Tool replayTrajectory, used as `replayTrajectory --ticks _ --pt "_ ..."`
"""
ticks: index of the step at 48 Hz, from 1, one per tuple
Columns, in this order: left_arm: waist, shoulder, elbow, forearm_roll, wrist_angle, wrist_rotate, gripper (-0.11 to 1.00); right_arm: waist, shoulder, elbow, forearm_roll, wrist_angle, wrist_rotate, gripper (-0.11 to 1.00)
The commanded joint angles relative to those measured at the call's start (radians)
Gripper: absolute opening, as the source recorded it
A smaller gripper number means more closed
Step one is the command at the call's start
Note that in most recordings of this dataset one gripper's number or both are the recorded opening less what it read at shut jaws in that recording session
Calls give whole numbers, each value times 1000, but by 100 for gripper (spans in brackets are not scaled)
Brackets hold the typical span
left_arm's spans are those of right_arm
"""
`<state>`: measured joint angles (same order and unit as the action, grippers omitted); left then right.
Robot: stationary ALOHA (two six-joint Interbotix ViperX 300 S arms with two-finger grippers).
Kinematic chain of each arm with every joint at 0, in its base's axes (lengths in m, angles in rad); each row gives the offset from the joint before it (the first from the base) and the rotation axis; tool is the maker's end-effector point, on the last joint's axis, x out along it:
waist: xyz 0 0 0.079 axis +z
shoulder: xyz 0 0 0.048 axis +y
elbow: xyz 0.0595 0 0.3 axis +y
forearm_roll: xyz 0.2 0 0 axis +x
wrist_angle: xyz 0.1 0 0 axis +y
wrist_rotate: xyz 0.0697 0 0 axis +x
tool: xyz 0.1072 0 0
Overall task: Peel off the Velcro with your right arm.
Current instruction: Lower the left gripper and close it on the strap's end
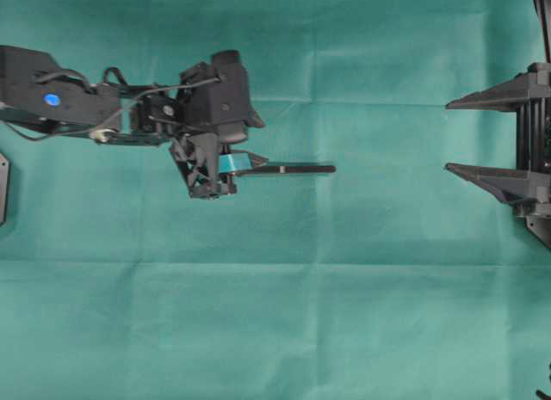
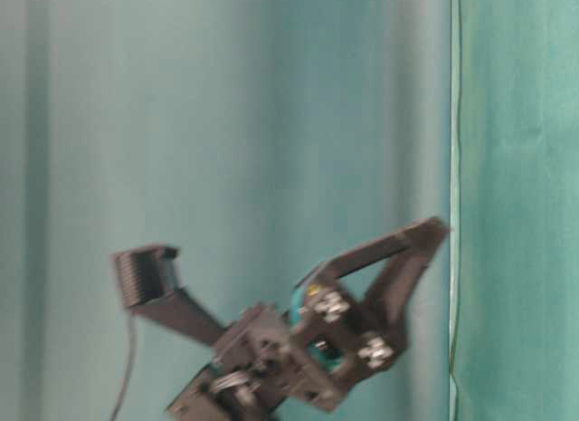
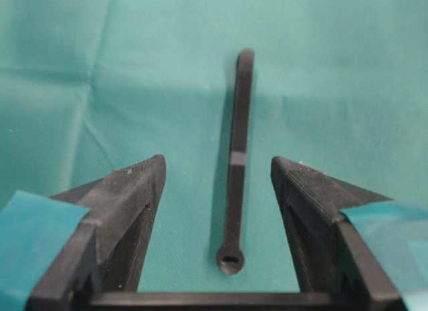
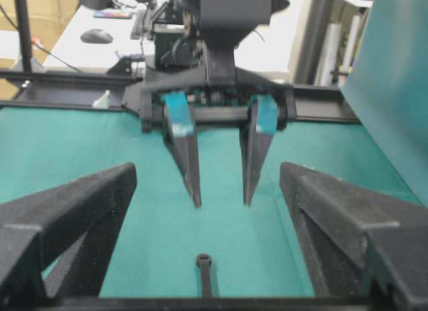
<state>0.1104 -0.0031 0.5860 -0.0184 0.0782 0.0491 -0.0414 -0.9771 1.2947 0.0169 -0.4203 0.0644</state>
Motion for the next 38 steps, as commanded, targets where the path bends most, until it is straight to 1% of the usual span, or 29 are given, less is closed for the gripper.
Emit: replayTrajectory --ticks 1,20,38 --pt "-3 20 -37 0 -9 3 63 -2 8 -11 -2 -9 2 84" --pt "-17 149 -89 2 -20 6 63 -2 8 -9 -2 -9 2 84" --pt "-23 215 -121 2 -26 6 63 -2 8 6 -2 -28 0 84"
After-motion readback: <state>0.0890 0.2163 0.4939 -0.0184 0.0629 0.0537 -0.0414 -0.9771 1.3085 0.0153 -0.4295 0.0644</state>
